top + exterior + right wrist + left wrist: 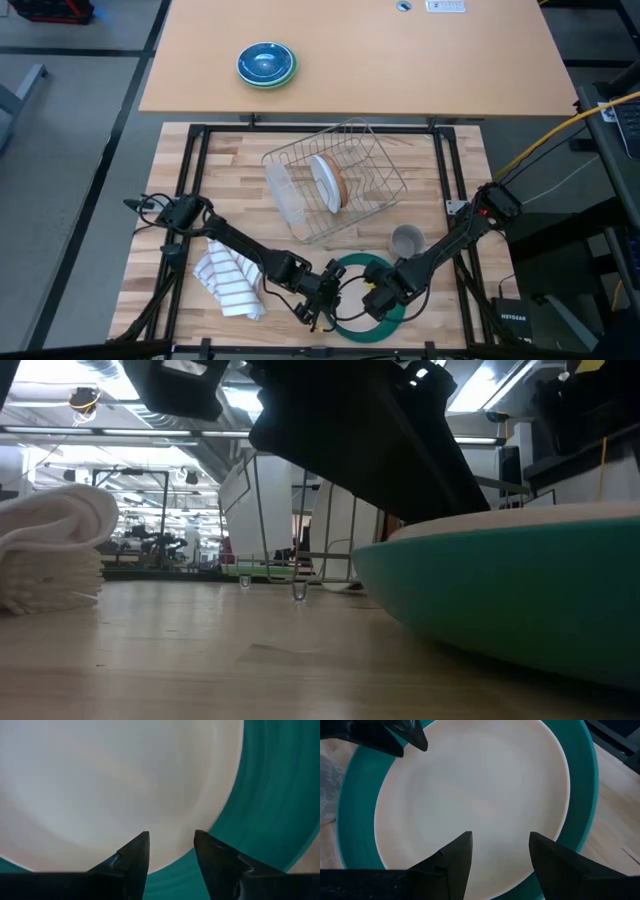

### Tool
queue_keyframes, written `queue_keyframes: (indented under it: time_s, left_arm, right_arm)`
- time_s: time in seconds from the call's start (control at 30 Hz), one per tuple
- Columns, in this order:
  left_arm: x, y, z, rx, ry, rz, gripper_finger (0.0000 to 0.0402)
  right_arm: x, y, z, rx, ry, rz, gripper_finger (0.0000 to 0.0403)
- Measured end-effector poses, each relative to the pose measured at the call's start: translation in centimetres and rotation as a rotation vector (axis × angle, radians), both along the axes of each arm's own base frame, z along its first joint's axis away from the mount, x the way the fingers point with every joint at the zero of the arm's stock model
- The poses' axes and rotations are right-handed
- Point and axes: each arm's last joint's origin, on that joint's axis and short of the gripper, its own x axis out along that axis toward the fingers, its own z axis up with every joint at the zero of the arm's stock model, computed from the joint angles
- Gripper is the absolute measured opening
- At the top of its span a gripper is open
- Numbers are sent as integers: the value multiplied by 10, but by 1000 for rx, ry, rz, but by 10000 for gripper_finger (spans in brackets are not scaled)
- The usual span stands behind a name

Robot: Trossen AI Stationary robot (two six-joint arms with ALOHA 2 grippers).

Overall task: Sort dishes
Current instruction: Put the pink plate in the dish rack

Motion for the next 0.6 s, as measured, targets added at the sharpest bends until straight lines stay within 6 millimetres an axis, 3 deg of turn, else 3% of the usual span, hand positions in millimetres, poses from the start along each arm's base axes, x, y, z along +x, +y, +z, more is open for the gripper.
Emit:
queue_keyframes:
  time_s: [0.6]
  left_arm:
    - [0, 0, 0, 4, -4, -10, 186]
  right_arm:
    - [5, 8, 14, 165, 80, 12, 166]
